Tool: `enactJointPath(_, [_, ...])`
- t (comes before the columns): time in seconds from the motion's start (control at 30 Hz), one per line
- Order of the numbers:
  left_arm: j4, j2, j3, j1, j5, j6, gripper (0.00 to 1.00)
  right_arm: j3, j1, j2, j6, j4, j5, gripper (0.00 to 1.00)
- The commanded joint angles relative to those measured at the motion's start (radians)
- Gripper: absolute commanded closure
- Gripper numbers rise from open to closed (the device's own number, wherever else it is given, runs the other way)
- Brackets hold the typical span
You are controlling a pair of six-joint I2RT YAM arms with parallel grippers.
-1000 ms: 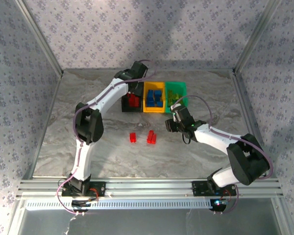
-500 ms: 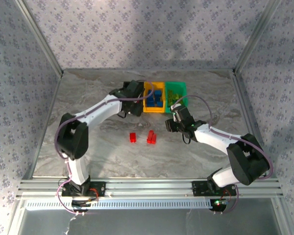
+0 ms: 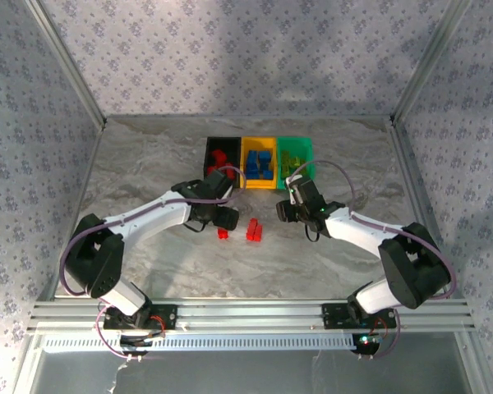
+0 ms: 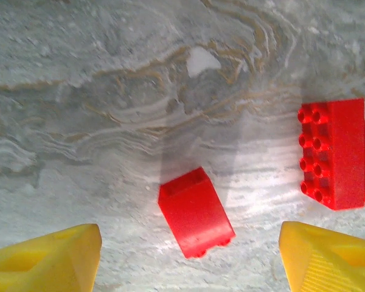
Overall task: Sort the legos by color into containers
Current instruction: Pick up the lego from the center of the table.
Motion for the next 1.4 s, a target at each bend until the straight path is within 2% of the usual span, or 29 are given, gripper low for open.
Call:
enactJointPath(0.0, [-0.016, 0.012, -0.003, -0.030, 0.033, -0.040, 0.24, 0.019, -0.002, 0.015, 0.008, -0.012, -0.004, 0.41])
enactJointPath(0.3, [0.007, 0.082, -0.020, -0.061, 0.046, -0.093, 0.27, 0.022, 0.003, 0.019, 0.011, -0.014, -0.005, 0.41])
enactJointPath(0.8, [0.002, 0.166, -0.041, -0.073, -0.039, -0.136, 0.33, 0.028, 0.016, 0.027, 0.009, -0.017, 0.005, 0.41])
enactJointPath(0.87, [-0.005, 0.180, -0.031, -0.073, -0.060, -0.137, 0.43, 0.025, 0.021, 0.024, 0.009, -0.010, 0.006, 0.41])
enactJointPath(0.97, [-0.014, 0.200, -0.011, -0.072, -0.093, -0.136, 0.46, 0.031, 0.022, 0.032, 0.007, -0.018, 0.009, 0.41])
enactJointPath(1.13, [-0.032, 0.237, 0.030, -0.072, -0.092, -0.135, 0.67, 0.030, 0.030, 0.031, 0.008, -0.011, 0.011, 0.41])
enactJointPath(1.37, [-0.042, 0.217, 0.030, -0.073, -0.105, -0.136, 0.79, 0.033, 0.032, 0.038, 0.009, -0.007, 0.009, 0.41])
